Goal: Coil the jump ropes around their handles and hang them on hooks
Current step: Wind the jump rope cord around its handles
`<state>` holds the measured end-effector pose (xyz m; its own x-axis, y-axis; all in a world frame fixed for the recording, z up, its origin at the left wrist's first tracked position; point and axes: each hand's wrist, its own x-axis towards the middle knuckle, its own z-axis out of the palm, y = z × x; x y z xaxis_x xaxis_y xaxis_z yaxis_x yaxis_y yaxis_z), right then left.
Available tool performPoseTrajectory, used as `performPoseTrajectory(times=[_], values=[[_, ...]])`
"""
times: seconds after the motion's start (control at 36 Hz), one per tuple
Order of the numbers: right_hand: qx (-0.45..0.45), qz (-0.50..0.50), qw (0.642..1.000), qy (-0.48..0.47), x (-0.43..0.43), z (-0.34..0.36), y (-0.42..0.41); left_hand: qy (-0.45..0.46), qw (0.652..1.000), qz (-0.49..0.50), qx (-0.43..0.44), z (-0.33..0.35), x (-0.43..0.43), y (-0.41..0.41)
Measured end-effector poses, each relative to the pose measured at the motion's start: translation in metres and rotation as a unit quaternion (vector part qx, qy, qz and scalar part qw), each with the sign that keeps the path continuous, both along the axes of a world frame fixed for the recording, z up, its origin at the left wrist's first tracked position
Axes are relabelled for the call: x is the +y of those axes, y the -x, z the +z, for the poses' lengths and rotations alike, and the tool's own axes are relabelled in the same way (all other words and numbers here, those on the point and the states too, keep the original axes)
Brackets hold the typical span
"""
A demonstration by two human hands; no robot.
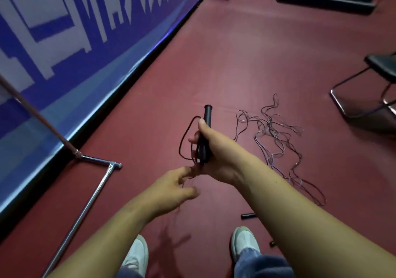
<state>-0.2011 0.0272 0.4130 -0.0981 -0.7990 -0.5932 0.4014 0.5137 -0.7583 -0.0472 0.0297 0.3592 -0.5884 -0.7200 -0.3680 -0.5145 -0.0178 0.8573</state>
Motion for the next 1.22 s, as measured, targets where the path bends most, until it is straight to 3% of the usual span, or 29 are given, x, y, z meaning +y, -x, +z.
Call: performPoseTrajectory(times=[0.08, 0.17, 0.28, 0.36, 0.44, 0.56, 0.75, 0.94, 1.06, 1.11, 1.22], values=[[-0.108, -0.069, 0.992, 0.001, -0.002, 0.005, 0.002, 0.056, 0.998, 0.036, -0.001, -0.012, 0.001, 0.006], [-0.143, -0.104, 0.984, -0.008, -0.008, 0.007, 0.001, 0.075, 0.984, 0.159, 0.022, -0.018, -0.009, 0.012], [-0.161, -0.123, 0.979, -0.023, -0.014, 0.005, 0.0, 0.071, 0.991, 0.103, 0.058, -0.02, -0.022, 0.013], [-0.148, -0.121, 0.981, -0.016, -0.016, 0.001, 0.001, 0.043, 0.995, 0.077, 0.043, -0.018, -0.025, 0.009], [-0.101, -0.128, 0.987, -0.004, -0.017, -0.007, 0.009, -0.035, 0.989, 0.12, 0.08, -0.018, -0.028, 0.007], [-0.007, -0.125, 0.992, -0.014, -0.009, -0.023, 0.018, -0.154, 0.938, 0.241, 0.194, -0.008, -0.03, 0.008], [0.023, -0.035, 0.999, 0.028, 0.013, -0.044, -0.006, -0.215, 0.885, 0.307, 0.275, 0.011, -0.021, 0.027], [-0.027, 0.035, 0.998, 0.053, 0.023, -0.035, -0.014, -0.155, 0.918, 0.29, 0.22, 0.008, -0.022, 0.028], [-0.082, 0.061, 0.993, 0.06, 0.023, -0.028, -0.009, -0.136, 0.914, 0.312, 0.221, 0.012, -0.024, 0.031], [-0.062, 0.076, 0.993, 0.066, 0.022, -0.026, -0.009, -0.128, 0.908, 0.323, 0.232, 0.017, -0.025, 0.032], [-0.055, 0.073, 0.994, 0.062, 0.014, -0.023, -0.004, -0.067, 0.938, 0.285, 0.188, 0.018, -0.032, 0.033]])
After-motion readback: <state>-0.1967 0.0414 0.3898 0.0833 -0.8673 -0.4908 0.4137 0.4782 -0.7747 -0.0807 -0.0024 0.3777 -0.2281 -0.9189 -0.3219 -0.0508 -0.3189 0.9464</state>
